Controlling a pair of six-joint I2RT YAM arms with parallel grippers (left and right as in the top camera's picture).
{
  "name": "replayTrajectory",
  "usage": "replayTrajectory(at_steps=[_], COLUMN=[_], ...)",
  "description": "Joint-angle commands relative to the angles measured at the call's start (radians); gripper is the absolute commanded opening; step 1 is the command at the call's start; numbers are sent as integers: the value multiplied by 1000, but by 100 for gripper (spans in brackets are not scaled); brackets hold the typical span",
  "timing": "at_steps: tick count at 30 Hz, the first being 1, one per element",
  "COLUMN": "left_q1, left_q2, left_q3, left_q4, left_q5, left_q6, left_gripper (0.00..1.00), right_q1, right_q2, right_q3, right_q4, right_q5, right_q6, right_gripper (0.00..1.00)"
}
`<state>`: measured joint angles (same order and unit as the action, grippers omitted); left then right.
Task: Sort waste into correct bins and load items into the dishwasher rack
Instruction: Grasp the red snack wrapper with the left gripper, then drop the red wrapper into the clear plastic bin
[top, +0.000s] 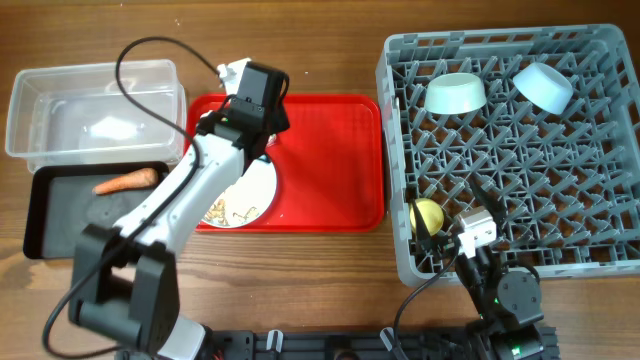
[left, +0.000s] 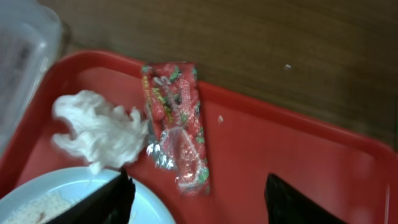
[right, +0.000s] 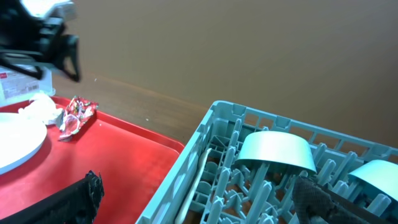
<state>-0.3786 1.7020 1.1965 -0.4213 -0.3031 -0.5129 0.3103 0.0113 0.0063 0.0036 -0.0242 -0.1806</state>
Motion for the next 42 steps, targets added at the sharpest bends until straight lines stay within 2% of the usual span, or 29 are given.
replayTrajectory(at_steps=[1, 4, 8, 10, 12, 16, 17, 18, 20, 23, 25, 26, 28, 31, 32, 34, 36, 37, 39, 40, 42], left_q1=[34, 61, 78, 78, 78, 78, 78, 78, 80, 85, 97, 109, 163, 272, 319, 437, 496, 523, 555, 565, 565], left_q2=[119, 198, 278, 297, 298, 328, 330, 328, 306, 251, 179, 143, 65, 14, 13, 47, 92, 126, 180, 188, 167], left_q3=[6, 7, 7, 7, 7, 7, 7, 8, 35, 102, 180, 218, 273, 275, 275, 275, 275, 275, 275, 275, 279], left_q4=[106, 146, 195, 202, 206, 207, 204, 211, 232, 201, 102, 39, -117, -221, -228, -215, -195, -177, -136, -135, -136], left_q5=[45, 54, 135, 135, 148, 176, 181, 196, 294, 365, 354, 319, 137, -56, -72, 7, 85, 114, 154, 182, 293], left_q6=[64, 60, 60, 60, 60, 60, 57, 53, 53, 53, 53, 53, 9, -80, -102, -151, -151, -151, -146, -146, -146], left_gripper=[64, 65, 69, 66, 57, 54, 35, 21, 5, 4, 4, 4, 4, 4, 4, 4, 4, 14, 58, 61, 74], right_q1=[-5, -5, -5, -5, -5, -5, -5, -5, -5, -5, -5, -5, -5, -5, -5, -5, -5, -5, -5, -5, -5], right_q2=[-8, -8, -8, -8, -8, -8, -8, -8, -8, -8, -8, -8, -8, -8, -8, -8, -8, -8, -8, -8, -8], right_q3=[-1, -1, -1, -1, -1, -1, -1, -1, -1, -1, -1, -1, -1, -1, -1, -1, -1, -1, -1, -1, -1], right_q4=[3, 3, 3, 3, 3, 3, 3, 3, 3, 3, 3, 3, 3, 3, 3, 3, 3, 3, 3, 3, 3], right_q5=[8, 8, 8, 8, 8, 8, 8, 8, 8, 8, 8, 8, 8, 8, 8, 8, 8, 8, 8, 8, 8], right_q6=[-3, -3, -3, -3, -3, -3, -3, -3, -3, -3, -3, -3, -3, -3, -3, -3, -3, -3, -3, -3, -3], right_gripper=[100, 100, 100, 100, 100, 100, 100, 100, 100, 100, 100, 100, 100, 100, 100, 100, 100, 100, 100, 100, 100])
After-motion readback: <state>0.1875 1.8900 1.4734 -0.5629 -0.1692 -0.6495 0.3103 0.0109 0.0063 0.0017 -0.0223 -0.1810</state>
